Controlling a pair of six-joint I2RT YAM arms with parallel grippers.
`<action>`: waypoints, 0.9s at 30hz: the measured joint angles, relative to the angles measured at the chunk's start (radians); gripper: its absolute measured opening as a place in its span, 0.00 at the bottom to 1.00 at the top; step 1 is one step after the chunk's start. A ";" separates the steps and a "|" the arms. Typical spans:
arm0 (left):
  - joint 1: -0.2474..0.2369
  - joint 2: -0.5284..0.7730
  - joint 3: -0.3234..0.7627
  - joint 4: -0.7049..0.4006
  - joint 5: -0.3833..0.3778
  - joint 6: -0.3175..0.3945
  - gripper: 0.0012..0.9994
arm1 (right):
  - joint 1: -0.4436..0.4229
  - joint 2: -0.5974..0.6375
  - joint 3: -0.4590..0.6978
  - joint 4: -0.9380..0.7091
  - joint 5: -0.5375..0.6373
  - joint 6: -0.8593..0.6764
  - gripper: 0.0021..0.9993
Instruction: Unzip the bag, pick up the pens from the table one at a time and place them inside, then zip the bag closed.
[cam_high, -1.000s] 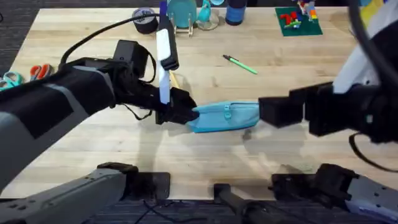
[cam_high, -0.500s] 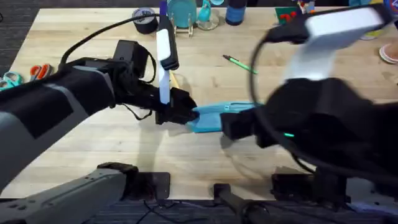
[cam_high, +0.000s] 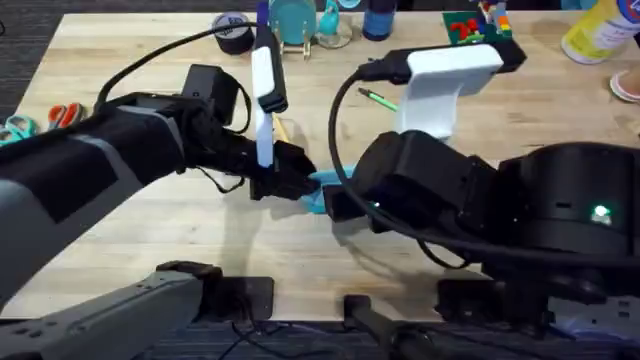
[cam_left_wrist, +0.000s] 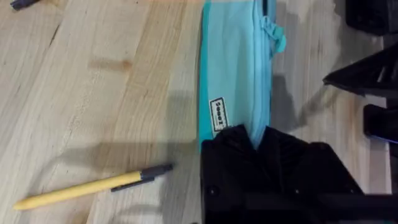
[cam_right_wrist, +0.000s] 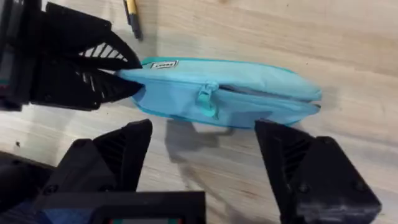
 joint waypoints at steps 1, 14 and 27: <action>0.000 0.000 0.000 0.000 0.000 0.000 0.04 | 0.000 0.000 0.000 0.001 -0.003 0.011 0.99; 0.000 0.000 0.000 -0.004 0.000 0.000 0.04 | 0.000 0.140 -0.002 0.047 -0.001 0.062 0.98; 0.000 0.000 0.000 -0.004 0.000 0.000 0.04 | -0.050 0.181 -0.003 0.130 0.025 0.076 0.82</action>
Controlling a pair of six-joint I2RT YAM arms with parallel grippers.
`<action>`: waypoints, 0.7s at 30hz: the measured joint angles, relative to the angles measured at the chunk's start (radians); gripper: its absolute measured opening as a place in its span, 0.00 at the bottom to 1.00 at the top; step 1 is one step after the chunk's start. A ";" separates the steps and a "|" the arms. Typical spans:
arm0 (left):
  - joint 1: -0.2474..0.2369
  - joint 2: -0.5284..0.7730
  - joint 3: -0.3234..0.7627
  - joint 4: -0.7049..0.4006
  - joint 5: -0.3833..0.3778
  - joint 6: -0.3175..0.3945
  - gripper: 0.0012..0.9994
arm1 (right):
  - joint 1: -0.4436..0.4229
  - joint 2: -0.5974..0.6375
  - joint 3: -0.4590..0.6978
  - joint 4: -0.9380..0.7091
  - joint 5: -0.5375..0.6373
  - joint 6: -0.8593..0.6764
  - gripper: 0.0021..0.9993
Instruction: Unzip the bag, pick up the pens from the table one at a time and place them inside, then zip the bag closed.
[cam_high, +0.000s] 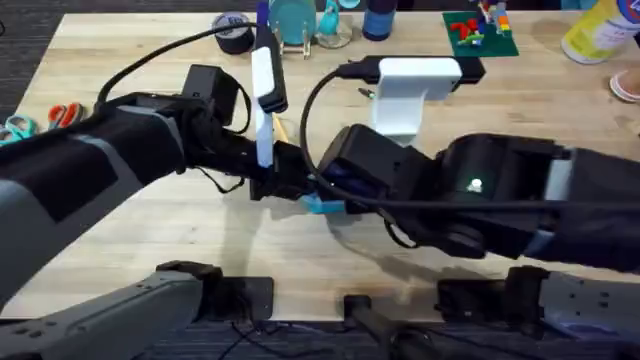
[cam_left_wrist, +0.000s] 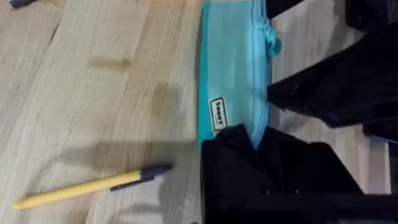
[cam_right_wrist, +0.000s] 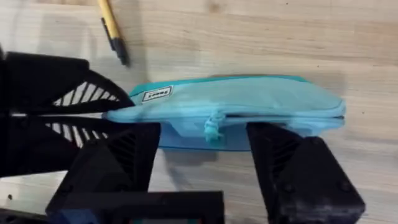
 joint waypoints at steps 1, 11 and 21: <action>0.000 0.000 0.000 0.000 0.000 0.000 0.04 | 0.000 0.006 0.000 0.000 0.001 0.000 0.80; 0.000 0.000 0.000 0.000 0.000 0.000 0.04 | 0.000 0.021 0.000 0.000 0.015 0.002 0.39; 0.000 0.000 0.000 0.000 0.000 0.000 0.04 | -0.003 0.021 0.000 -0.001 0.012 0.003 0.03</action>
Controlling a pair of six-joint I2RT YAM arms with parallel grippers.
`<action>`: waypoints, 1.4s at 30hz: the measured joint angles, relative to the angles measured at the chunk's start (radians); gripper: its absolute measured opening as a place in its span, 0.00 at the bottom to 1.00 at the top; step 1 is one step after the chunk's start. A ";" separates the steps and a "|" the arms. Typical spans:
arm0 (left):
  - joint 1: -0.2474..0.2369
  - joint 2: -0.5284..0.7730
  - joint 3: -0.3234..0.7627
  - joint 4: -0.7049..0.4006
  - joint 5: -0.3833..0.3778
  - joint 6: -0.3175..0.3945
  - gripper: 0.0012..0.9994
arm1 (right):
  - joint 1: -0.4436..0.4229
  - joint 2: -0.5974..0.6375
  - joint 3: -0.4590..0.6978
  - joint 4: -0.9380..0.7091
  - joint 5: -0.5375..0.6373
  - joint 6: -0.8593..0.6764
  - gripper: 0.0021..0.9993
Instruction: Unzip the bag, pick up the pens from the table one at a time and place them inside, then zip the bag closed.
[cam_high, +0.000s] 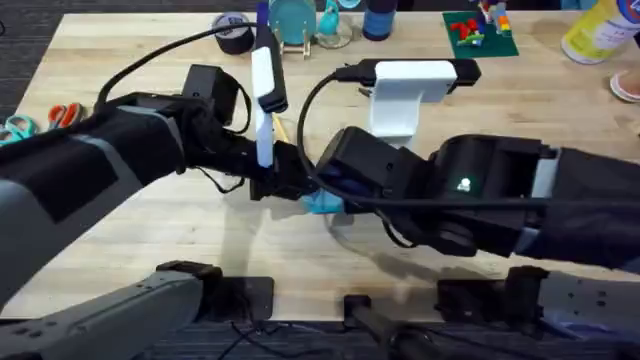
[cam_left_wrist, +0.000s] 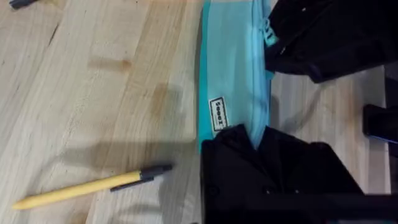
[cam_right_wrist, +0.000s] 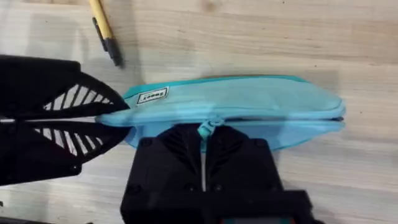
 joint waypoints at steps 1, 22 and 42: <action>0.000 0.000 0.000 0.000 0.000 0.000 0.04 | 0.000 0.000 0.000 -0.001 0.001 0.000 0.03; 0.003 0.000 0.000 0.000 -0.008 0.000 0.04 | -0.013 -0.026 -0.013 0.159 -0.066 -0.226 0.03; 0.003 0.000 0.000 -0.009 -0.004 0.000 0.04 | -0.014 -0.026 -0.013 0.248 -0.285 -0.409 0.03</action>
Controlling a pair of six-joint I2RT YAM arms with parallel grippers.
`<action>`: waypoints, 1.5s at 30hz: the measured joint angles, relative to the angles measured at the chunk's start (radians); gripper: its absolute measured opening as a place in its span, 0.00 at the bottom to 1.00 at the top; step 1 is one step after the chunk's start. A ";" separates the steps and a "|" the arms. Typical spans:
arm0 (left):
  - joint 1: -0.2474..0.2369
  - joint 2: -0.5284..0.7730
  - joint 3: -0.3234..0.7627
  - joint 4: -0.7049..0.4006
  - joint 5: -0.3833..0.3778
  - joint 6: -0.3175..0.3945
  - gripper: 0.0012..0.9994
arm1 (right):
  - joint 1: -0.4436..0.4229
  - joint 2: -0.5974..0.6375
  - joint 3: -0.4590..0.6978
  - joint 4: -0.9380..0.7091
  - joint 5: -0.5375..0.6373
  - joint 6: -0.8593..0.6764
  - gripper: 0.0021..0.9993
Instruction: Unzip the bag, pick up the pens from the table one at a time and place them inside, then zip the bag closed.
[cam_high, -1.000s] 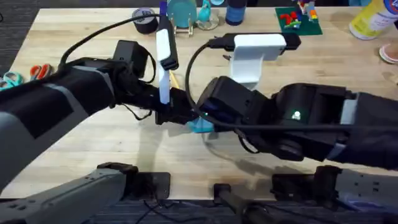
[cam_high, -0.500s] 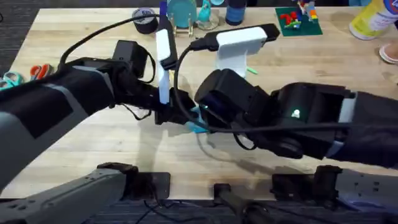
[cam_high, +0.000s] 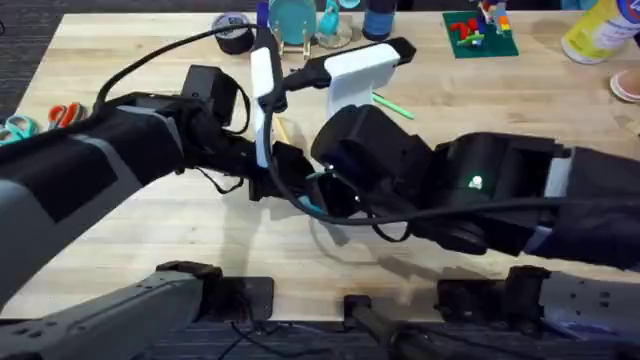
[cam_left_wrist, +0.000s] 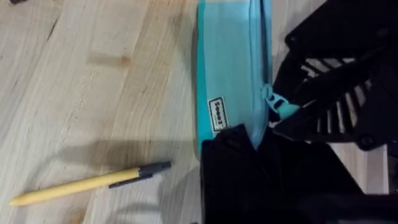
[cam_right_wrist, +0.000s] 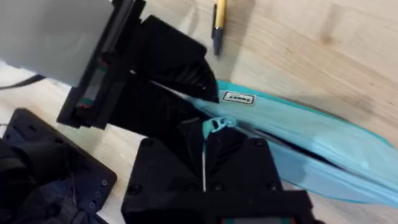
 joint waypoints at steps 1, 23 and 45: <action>0.000 0.000 0.000 0.000 0.000 0.000 0.04 | 0.000 0.000 0.000 0.000 -0.001 -0.002 0.03; 0.000 0.000 -0.001 0.001 0.001 0.011 0.04 | 0.003 -0.279 -0.012 -0.073 0.233 -0.034 1.00; 0.000 0.000 -0.001 0.005 -0.003 0.007 0.99 | 0.003 -0.364 -0.012 -0.086 0.473 -0.090 1.00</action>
